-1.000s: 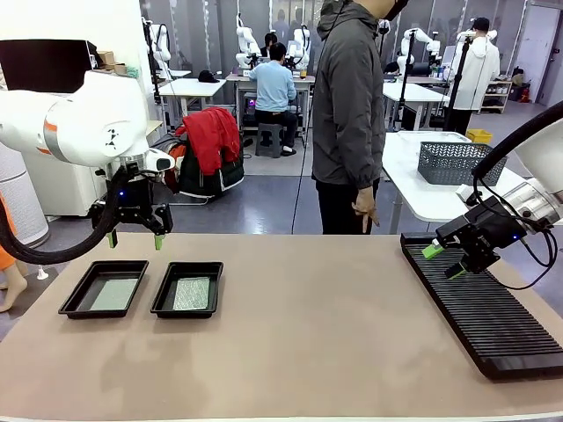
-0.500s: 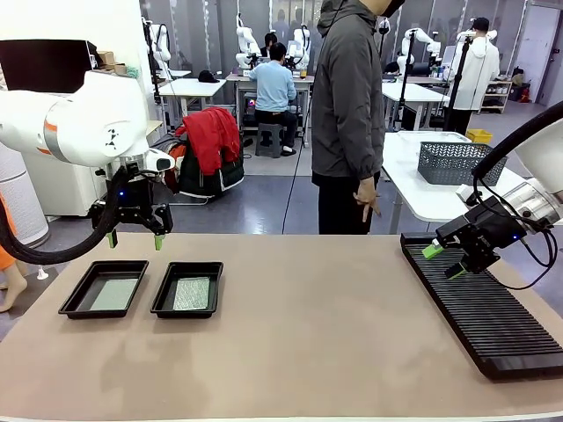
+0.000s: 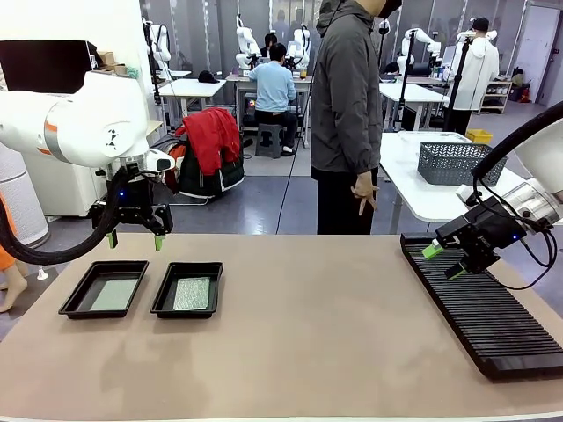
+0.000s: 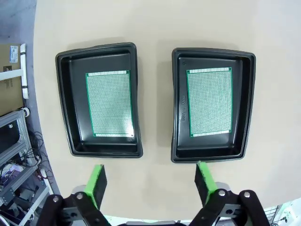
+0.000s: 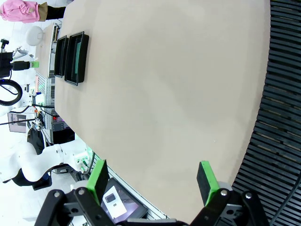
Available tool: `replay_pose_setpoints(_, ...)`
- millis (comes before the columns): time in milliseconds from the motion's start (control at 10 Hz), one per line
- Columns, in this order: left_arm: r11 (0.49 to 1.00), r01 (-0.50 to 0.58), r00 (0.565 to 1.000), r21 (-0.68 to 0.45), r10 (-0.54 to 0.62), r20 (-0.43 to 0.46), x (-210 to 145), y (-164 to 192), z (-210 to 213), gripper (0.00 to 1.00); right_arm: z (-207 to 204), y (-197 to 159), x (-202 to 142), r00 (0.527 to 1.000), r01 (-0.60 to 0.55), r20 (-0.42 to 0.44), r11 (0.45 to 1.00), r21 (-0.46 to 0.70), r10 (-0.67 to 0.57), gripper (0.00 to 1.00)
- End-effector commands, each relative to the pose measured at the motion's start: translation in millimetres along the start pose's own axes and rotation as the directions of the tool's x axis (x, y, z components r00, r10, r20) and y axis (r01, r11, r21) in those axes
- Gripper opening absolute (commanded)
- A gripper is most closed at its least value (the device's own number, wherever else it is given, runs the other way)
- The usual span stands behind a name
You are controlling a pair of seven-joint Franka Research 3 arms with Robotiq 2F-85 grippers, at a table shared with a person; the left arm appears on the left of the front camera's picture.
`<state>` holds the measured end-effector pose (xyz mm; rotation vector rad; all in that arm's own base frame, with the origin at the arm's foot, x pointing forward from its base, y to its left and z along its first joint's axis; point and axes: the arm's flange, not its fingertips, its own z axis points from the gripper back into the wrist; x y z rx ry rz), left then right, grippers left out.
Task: Inspect and transfer BCBs to ESD trays.
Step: Pick up the ESD tray and place it on the left side of the table.
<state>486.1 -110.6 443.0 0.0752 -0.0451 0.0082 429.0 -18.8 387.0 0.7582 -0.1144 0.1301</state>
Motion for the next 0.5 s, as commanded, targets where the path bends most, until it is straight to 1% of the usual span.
replay_pose_setpoints(0, 1.0, -0.001, 1.0, -0.001, 0.001, 0.002, 0.3, 0.1, -0.3, 1.0, -1.1, 1.7, -1.7, 1.0, 0.017, 0.01, 1.0, -0.011, -0.017, 1.0)
replay_pose_setpoints(400, 1.0, -0.001, 1.0, -0.001, 0.001, 0.002, 0.3, 0.1, -0.3, 1.0, -1.1, 1.7, -1.7, 1.0, 0.017, 0.01, 1.0, -0.011, -0.017, 1.0)
